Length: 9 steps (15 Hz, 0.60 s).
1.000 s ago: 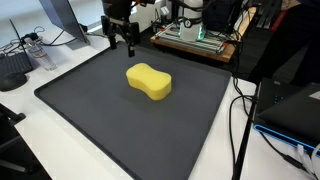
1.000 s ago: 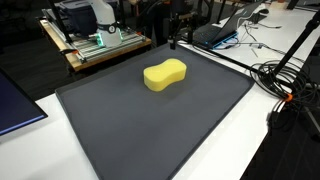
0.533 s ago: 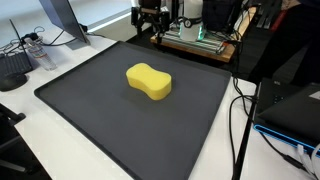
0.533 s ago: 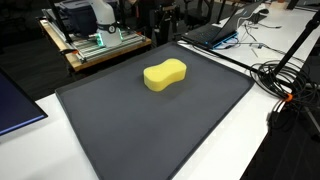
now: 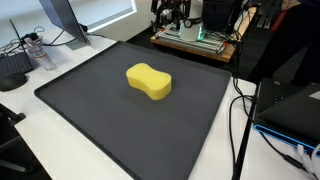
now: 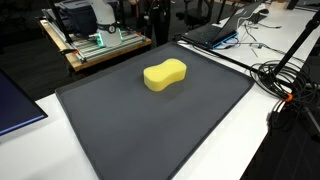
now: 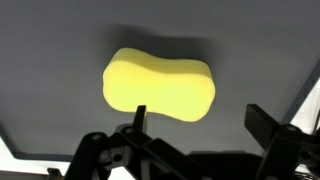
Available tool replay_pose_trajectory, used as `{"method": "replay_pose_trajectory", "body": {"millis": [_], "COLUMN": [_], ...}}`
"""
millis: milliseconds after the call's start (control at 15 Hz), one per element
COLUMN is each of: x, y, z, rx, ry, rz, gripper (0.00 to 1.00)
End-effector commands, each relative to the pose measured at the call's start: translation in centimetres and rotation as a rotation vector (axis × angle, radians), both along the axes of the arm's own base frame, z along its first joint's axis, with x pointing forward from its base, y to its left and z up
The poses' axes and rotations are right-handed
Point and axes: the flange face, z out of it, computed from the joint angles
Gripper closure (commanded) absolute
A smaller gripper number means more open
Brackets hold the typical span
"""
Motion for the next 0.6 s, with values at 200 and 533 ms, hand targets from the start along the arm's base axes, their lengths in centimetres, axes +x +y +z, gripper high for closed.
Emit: {"method": "replay_pose_trajectory", "body": {"millis": [200, 533], "x": [-0.7, -0.5], "y": [1.9, 1.8], "z": [3.0, 3.1], "rx": [-0.033, -0.056], "ry": [0.035, 0.085], "rz": [0.084, 0.058], "gripper": [0.00, 0.00]}}
